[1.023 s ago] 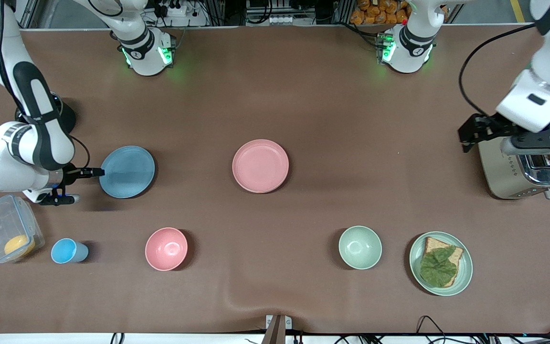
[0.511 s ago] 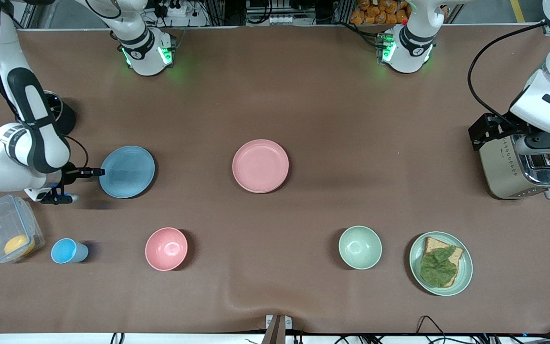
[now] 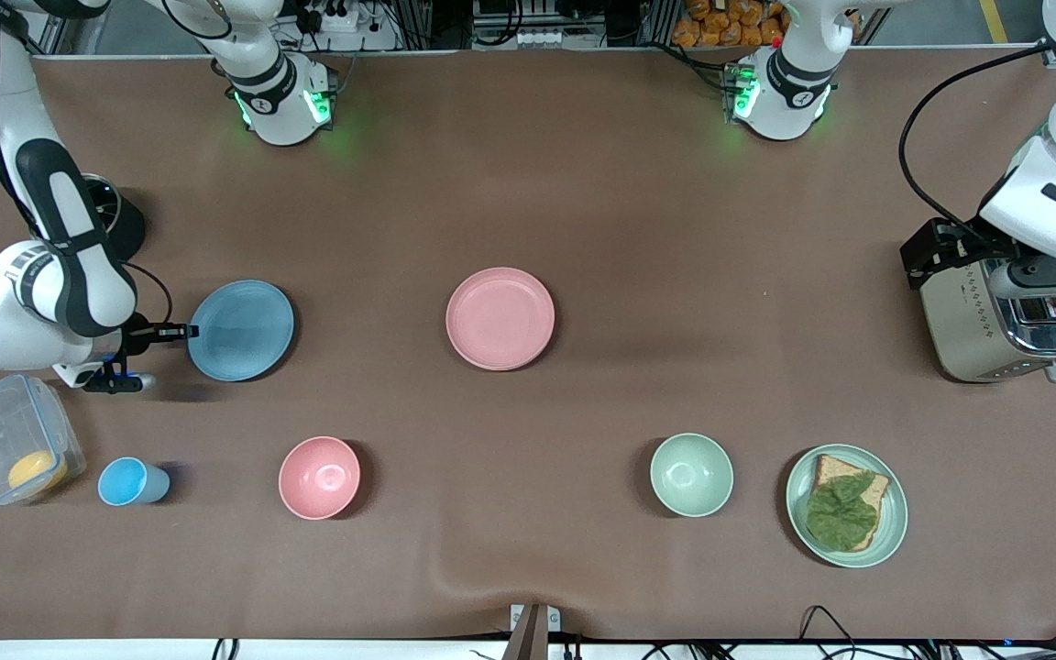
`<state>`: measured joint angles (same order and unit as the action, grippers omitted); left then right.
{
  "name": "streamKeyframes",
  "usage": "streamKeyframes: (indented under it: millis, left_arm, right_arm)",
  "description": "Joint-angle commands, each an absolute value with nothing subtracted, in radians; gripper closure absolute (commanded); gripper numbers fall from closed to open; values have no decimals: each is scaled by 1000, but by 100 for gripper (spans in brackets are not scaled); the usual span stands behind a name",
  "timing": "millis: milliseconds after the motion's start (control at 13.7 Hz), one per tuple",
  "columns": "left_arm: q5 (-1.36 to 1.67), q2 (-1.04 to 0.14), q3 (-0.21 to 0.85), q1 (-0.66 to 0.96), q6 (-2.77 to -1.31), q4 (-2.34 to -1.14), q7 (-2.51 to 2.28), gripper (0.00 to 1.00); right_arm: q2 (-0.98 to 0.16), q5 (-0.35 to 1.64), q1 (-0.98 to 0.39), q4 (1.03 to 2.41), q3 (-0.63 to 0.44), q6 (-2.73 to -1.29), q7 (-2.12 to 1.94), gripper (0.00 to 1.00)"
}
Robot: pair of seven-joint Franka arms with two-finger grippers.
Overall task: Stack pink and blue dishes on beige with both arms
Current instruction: 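Grasp the blue plate's rim while the left gripper returns to rest, then lift the blue plate and carry it onto the pink plate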
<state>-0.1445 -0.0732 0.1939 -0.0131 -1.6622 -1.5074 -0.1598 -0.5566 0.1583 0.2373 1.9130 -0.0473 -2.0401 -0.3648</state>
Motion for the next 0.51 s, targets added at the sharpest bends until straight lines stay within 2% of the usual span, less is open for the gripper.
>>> streamKeyframes:
  millis: [0, 438]
  left_arm:
    - [-141, -54, 192, -12, -1649, -1520, -152, 0]
    - [-140, -52, 192, -15, -1648, -1520, -150, 0]
  right_arm:
    - [-566, 178, 252, 1876, -34, -1990, -380, 100]
    - [-555, 179, 244, 1731, -12, -1711, -379, 100]
